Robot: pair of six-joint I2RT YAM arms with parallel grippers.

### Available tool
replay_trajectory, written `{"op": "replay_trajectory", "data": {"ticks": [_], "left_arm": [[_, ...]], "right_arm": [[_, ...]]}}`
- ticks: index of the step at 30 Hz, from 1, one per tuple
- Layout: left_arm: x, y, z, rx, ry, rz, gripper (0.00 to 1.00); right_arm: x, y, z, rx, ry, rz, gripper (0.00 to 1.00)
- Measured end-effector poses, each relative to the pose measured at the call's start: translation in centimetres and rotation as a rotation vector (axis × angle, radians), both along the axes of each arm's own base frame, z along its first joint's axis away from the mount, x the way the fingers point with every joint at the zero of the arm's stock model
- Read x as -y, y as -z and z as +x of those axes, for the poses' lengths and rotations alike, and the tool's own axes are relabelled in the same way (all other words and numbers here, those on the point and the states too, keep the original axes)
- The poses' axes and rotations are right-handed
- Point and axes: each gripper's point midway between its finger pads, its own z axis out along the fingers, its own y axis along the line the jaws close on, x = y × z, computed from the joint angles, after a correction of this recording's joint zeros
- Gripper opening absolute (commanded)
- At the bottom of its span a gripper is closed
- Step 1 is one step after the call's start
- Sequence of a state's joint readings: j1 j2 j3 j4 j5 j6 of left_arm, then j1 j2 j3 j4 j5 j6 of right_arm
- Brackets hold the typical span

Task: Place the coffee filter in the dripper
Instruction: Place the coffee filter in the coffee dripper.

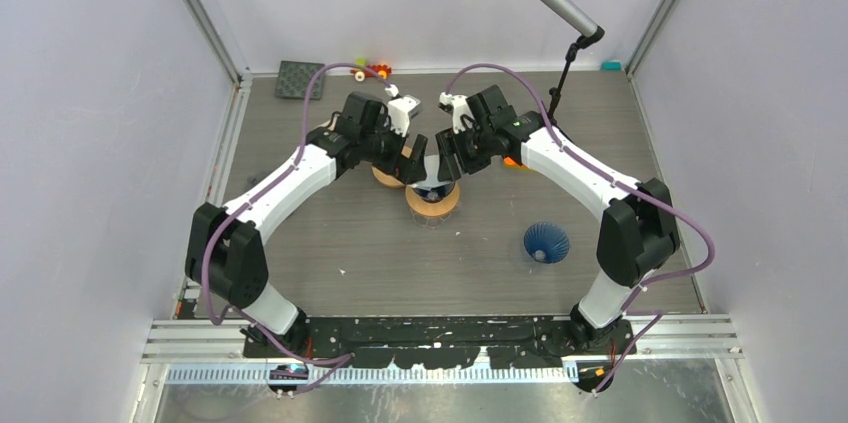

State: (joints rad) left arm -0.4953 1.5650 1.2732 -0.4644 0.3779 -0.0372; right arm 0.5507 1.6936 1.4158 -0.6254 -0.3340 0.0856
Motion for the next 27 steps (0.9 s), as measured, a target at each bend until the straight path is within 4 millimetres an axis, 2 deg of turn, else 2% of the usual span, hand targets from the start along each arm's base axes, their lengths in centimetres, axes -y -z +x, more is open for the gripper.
{"op": "replay_trajectory", "data": {"ticks": [4,13,27], "left_arm": [[-0.1,0.6,0.2,-0.012,-0.014,0.013,0.86],[0.0,3.9,0.1,-0.104,-0.03,0.038,0.85],[0.4,4.4,0.1,-0.111,-0.023,0.022,0.85]], "right_arm": [[0.1,0.3,0.1,-0.005,0.003,-0.006,0.59],[0.6,2.6,-0.4,-0.049,0.008,-0.045,0.58],[0.1,3.7,-0.1,-0.058,0.009,-0.033,0.58]]}}
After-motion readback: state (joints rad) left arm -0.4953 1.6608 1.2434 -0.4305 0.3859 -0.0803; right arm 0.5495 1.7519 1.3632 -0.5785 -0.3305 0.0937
